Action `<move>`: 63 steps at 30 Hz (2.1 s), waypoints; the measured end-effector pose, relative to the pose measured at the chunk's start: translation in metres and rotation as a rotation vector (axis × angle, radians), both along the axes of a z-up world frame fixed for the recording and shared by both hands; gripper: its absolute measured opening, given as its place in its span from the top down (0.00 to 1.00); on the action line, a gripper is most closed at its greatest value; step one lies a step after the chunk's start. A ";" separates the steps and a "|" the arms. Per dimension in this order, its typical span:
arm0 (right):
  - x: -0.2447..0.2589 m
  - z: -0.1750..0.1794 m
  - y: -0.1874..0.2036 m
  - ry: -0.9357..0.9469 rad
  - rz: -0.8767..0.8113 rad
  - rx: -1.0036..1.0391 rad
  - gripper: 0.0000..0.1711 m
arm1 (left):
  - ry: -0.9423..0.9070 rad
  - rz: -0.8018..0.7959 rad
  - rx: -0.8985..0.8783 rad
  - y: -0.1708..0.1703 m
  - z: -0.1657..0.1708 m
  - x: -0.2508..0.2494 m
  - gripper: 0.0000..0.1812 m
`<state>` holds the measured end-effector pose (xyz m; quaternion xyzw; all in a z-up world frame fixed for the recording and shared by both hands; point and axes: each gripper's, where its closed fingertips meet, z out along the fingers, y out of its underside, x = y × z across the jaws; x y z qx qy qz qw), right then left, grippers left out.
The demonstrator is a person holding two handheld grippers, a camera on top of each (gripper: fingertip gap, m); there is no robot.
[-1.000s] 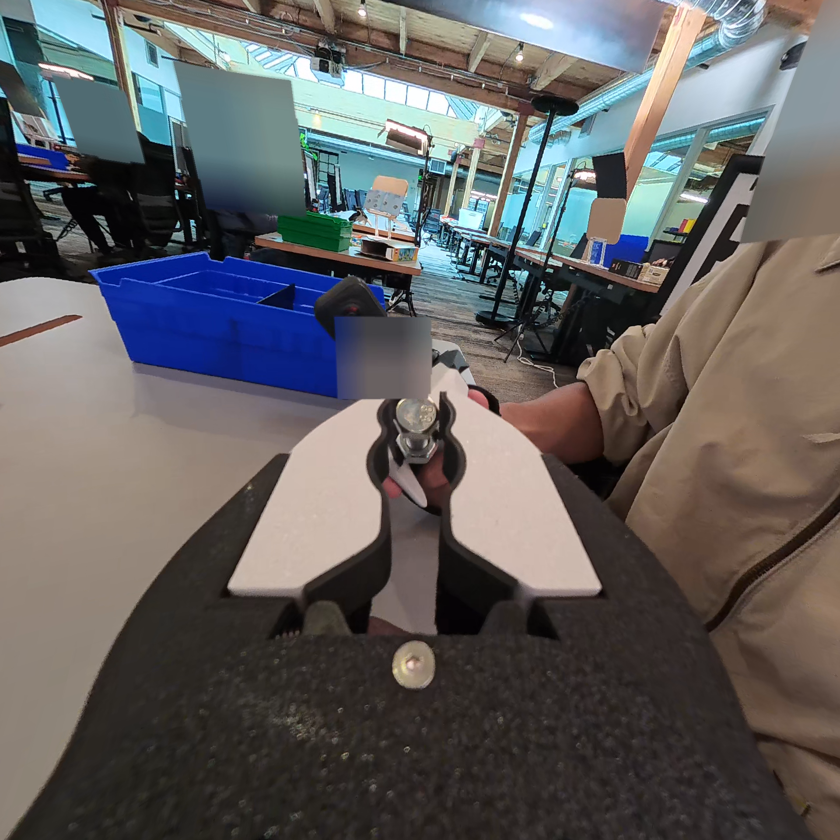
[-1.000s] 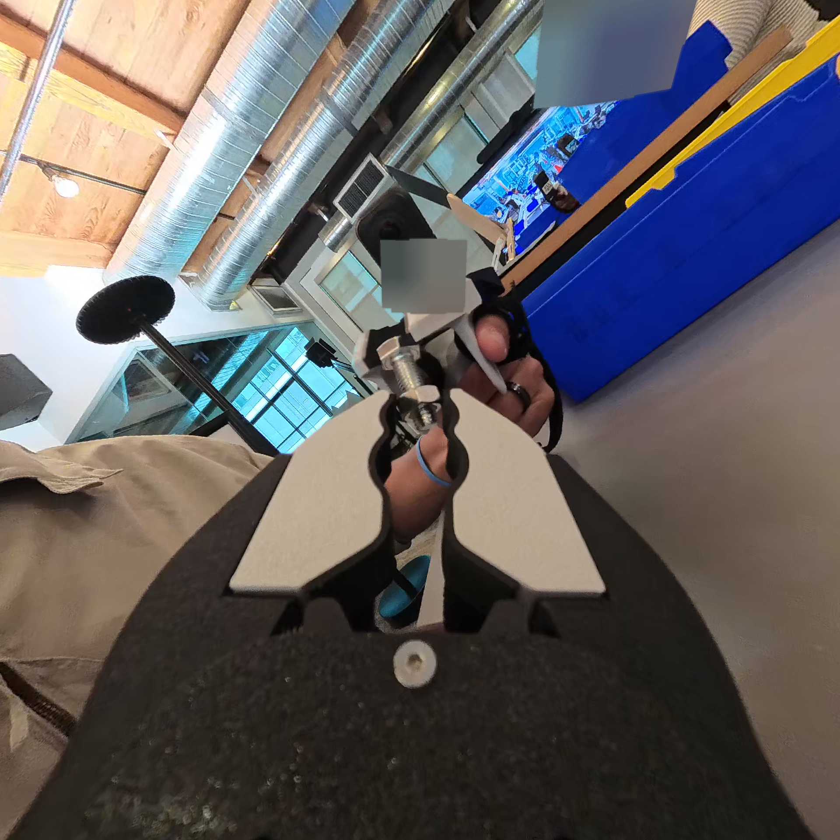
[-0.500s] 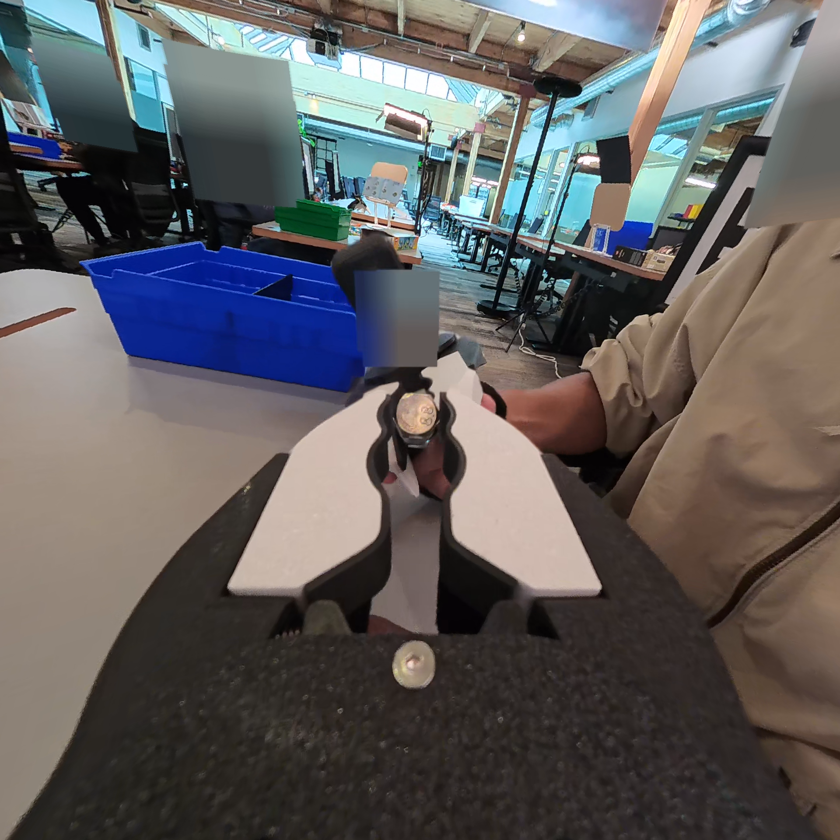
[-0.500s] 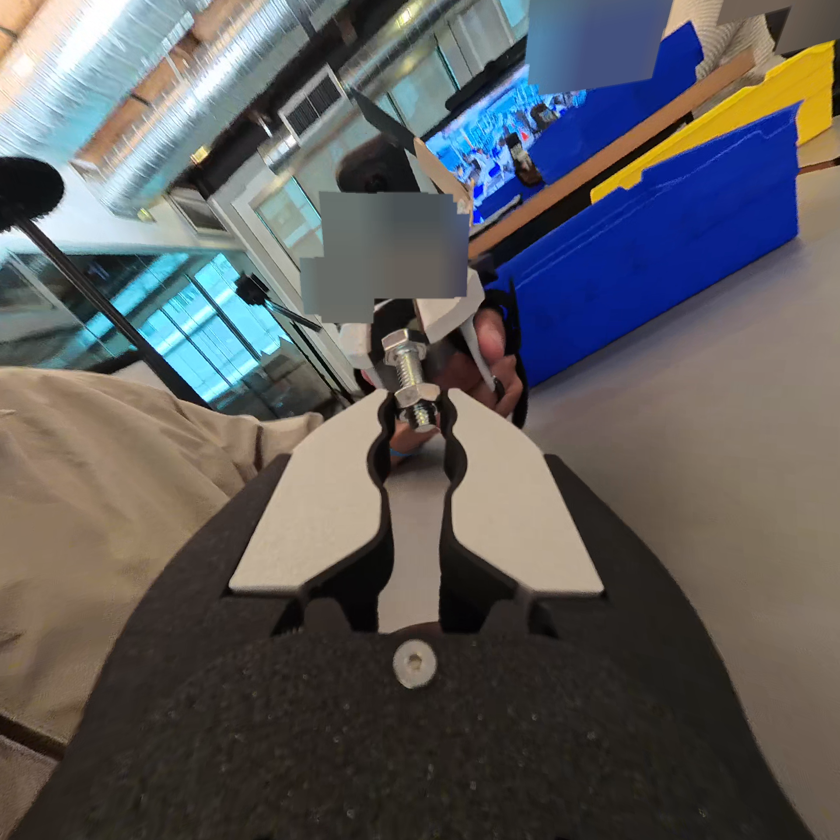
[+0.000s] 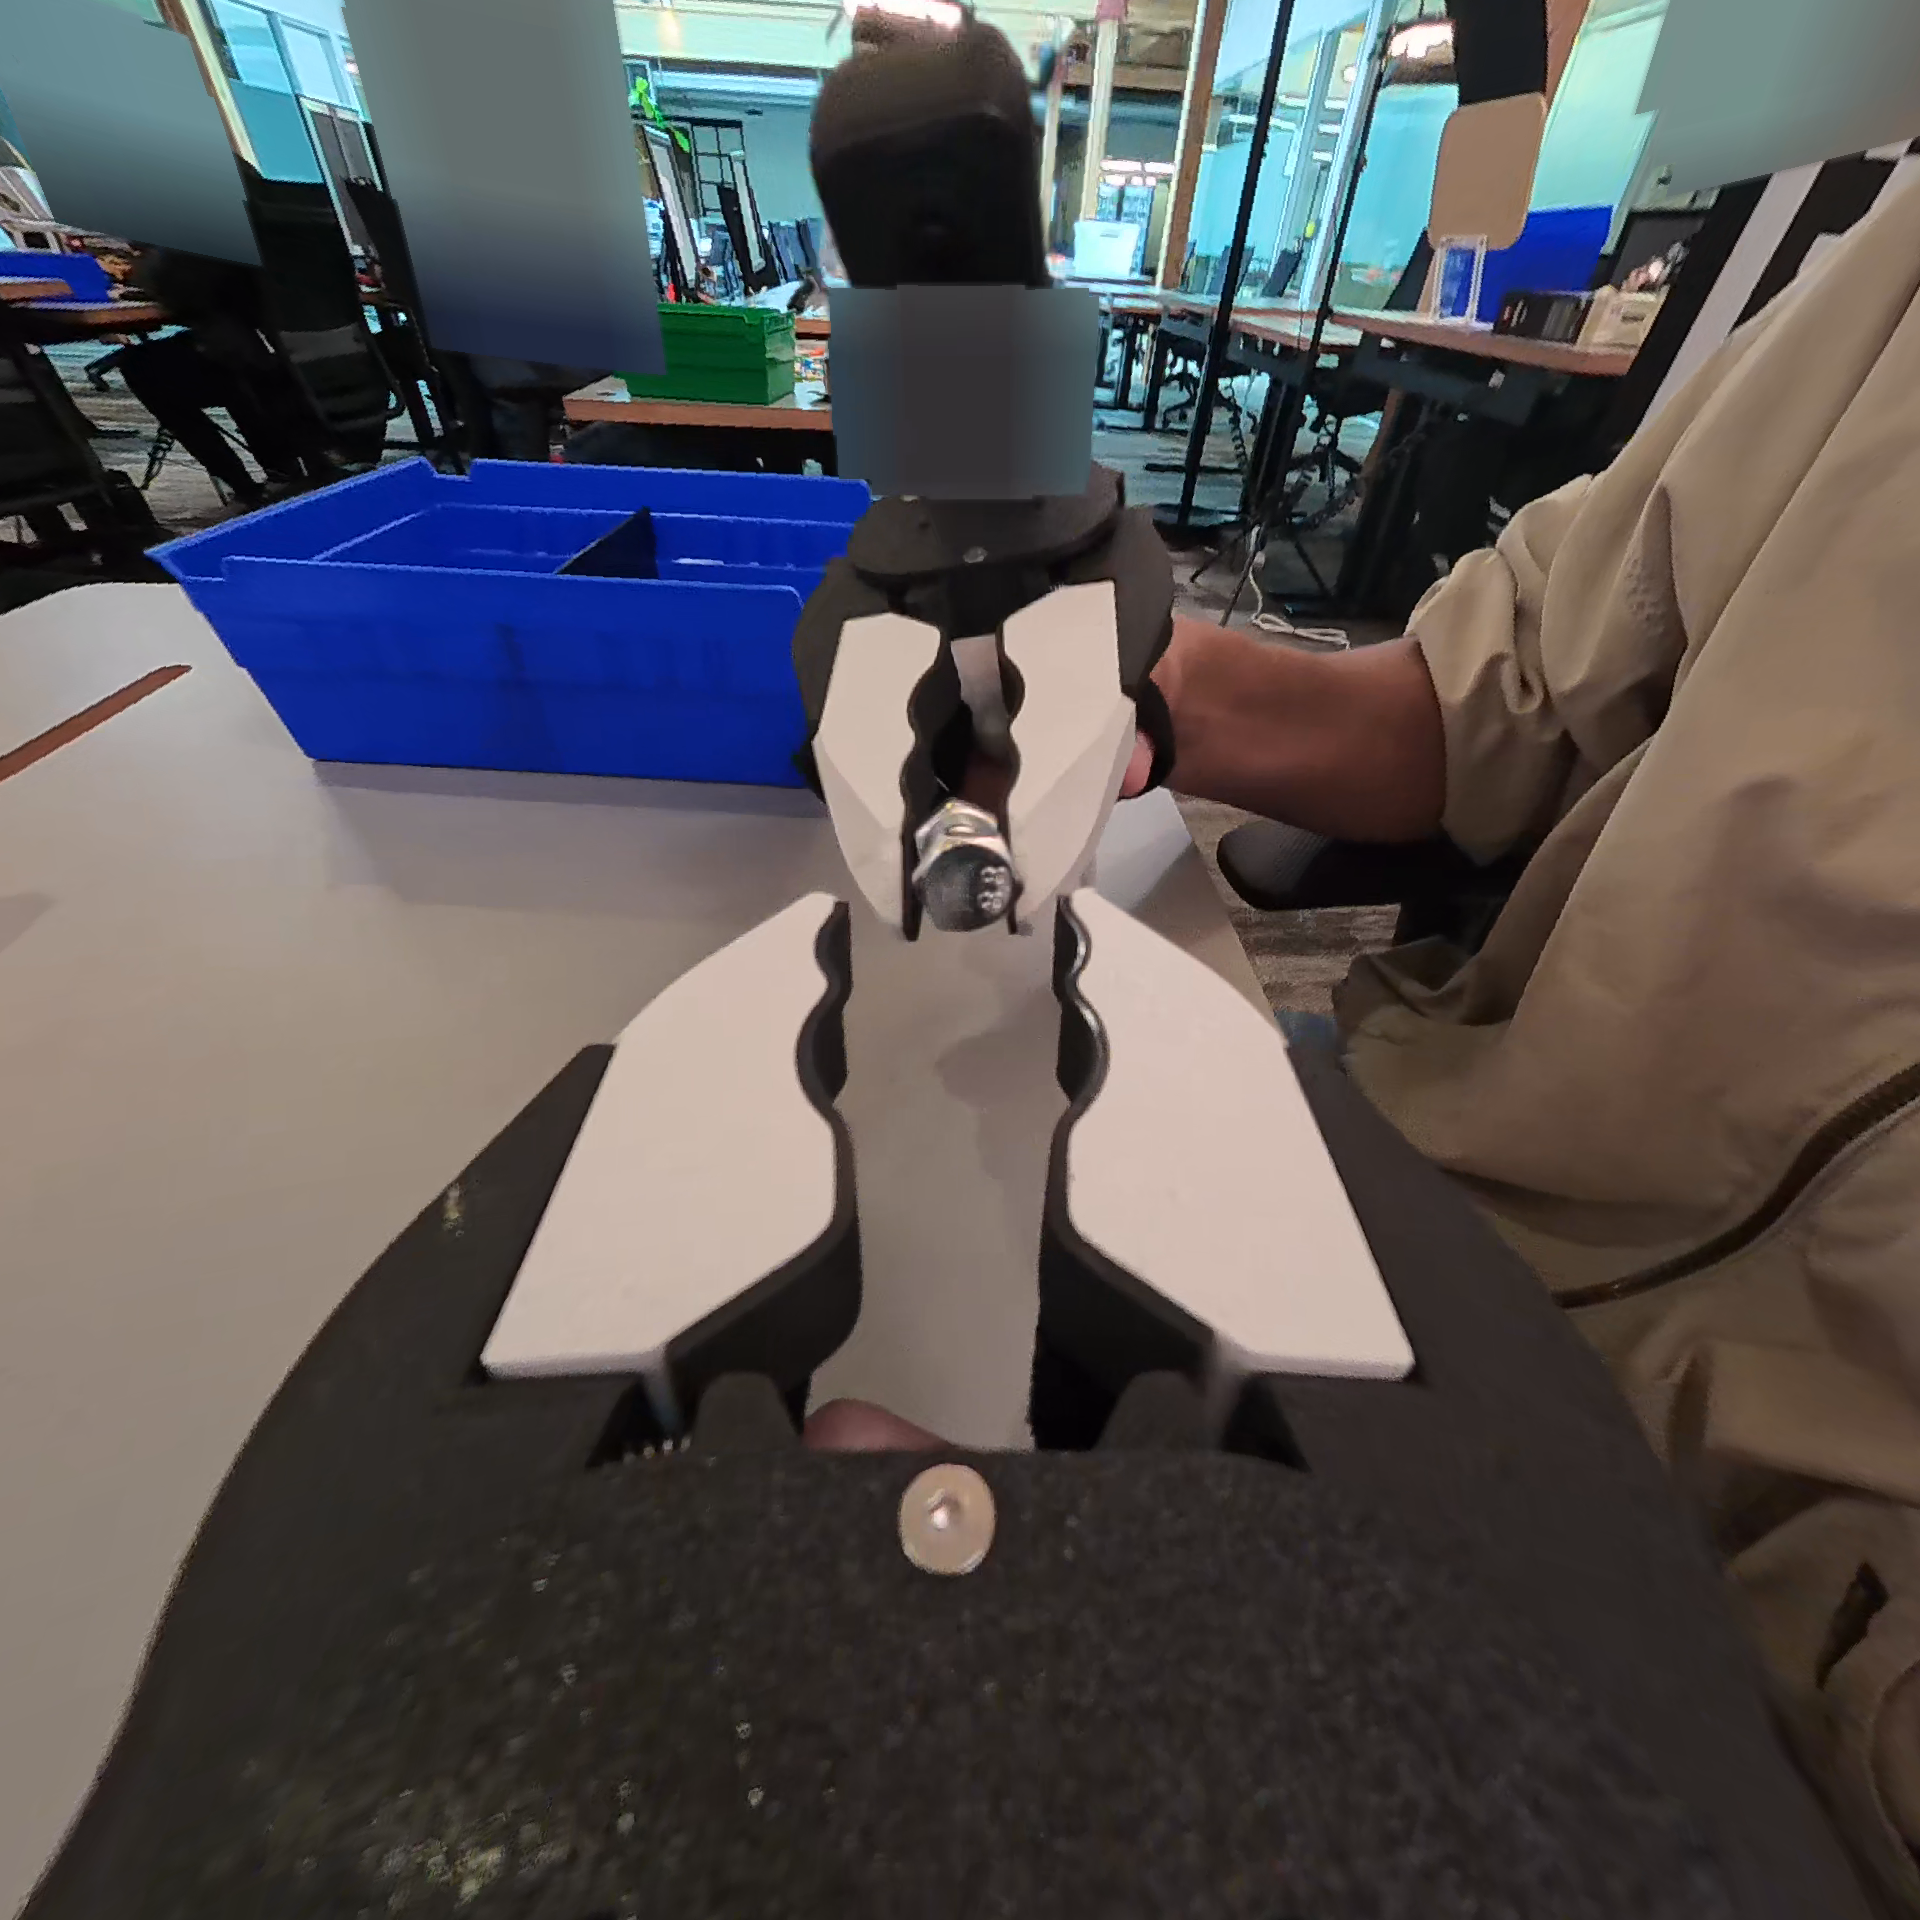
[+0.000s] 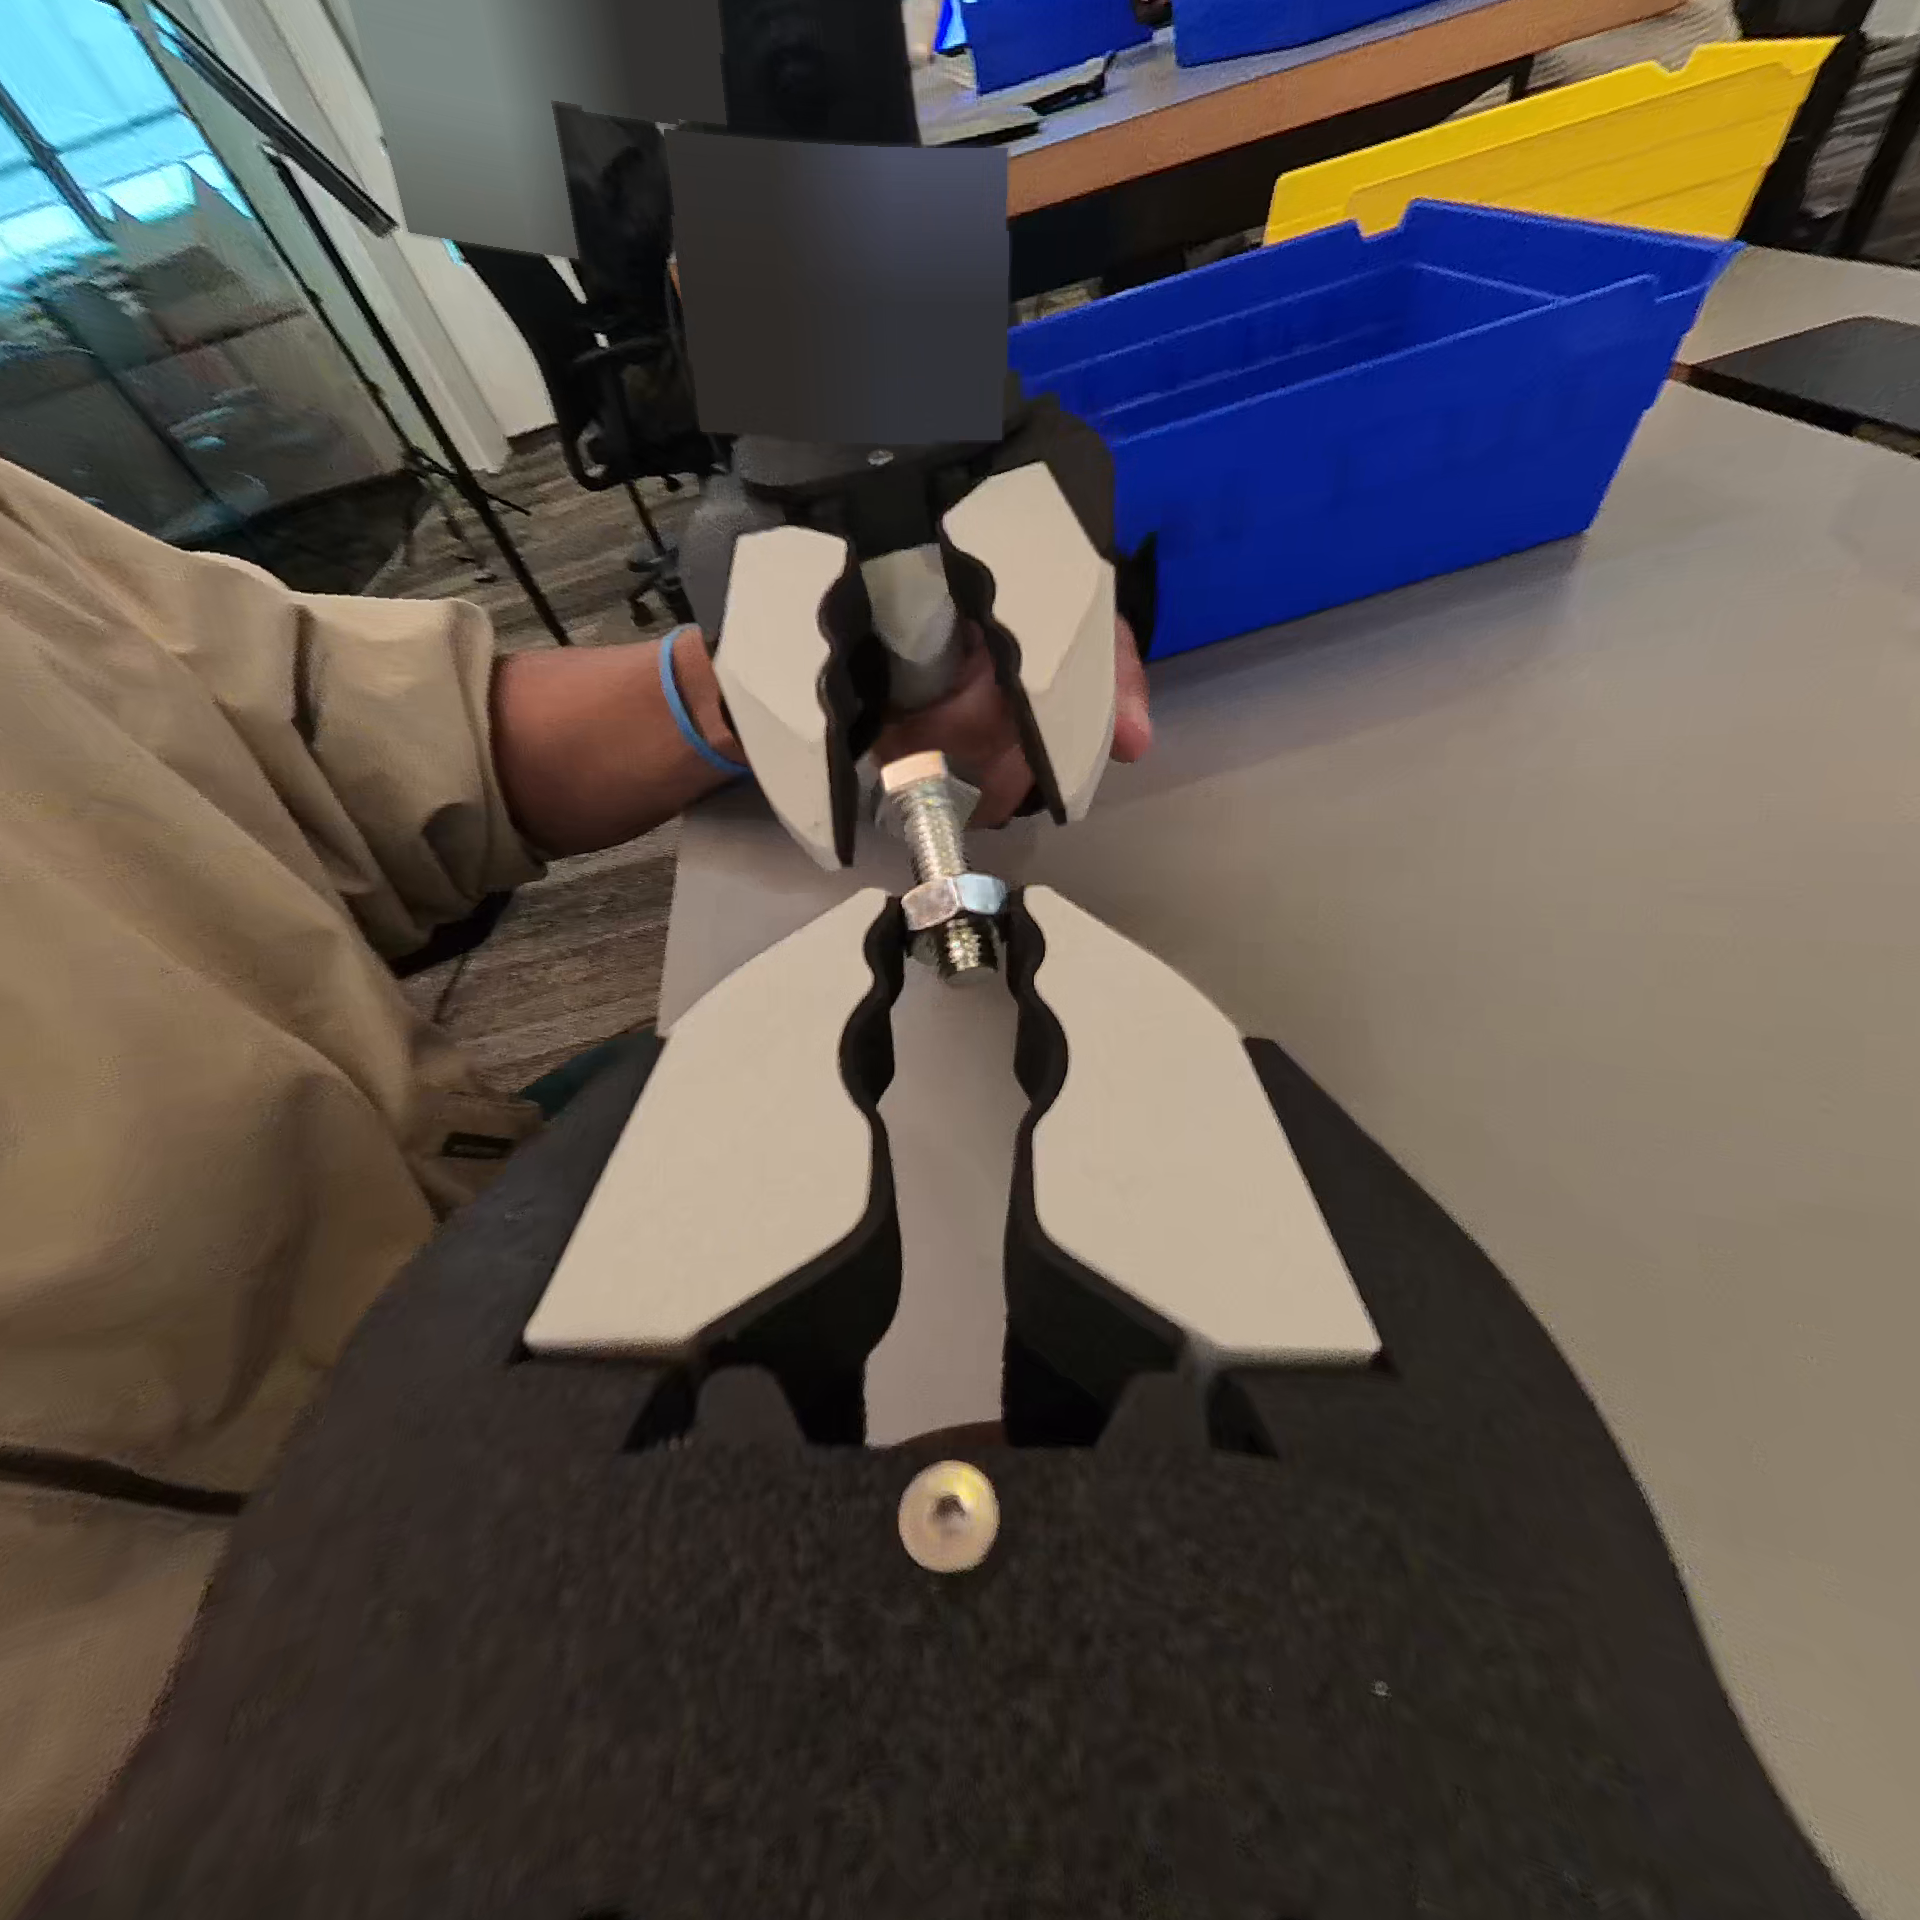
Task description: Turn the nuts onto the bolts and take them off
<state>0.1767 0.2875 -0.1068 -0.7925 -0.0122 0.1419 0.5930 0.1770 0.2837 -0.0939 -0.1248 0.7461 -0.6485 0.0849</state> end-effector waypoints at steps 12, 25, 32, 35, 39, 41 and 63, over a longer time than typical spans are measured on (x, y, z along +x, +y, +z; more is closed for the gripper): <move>-0.015 -0.003 0.001 0.247 0.133 0.022 0.89 | -0.083 -0.017 0.034 -0.005 0.000 -0.009 0.82; -0.017 -0.005 0.001 0.305 0.148 0.019 0.89 | -0.104 -0.032 0.065 -0.005 -0.002 -0.011 0.90; -0.009 0.008 0.001 0.299 0.105 0.111 0.81 | -0.061 0.011 -0.015 -0.002 0.008 -0.002 0.90; 0.011 0.013 -0.002 0.148 -0.027 0.157 0.74 | 0.003 0.029 -0.145 0.005 0.020 0.008 0.90; 0.024 0.024 -0.006 0.126 -0.117 0.301 0.73 | 0.100 0.155 -0.238 0.019 0.019 0.043 0.90; 0.031 0.022 -0.008 0.134 -0.160 0.355 0.74 | 0.108 0.181 -0.213 0.022 0.013 0.053 0.90; 0.004 0.007 0.020 0.292 0.008 0.243 0.78 | 0.062 -0.013 -0.284 0.012 0.024 0.016 0.91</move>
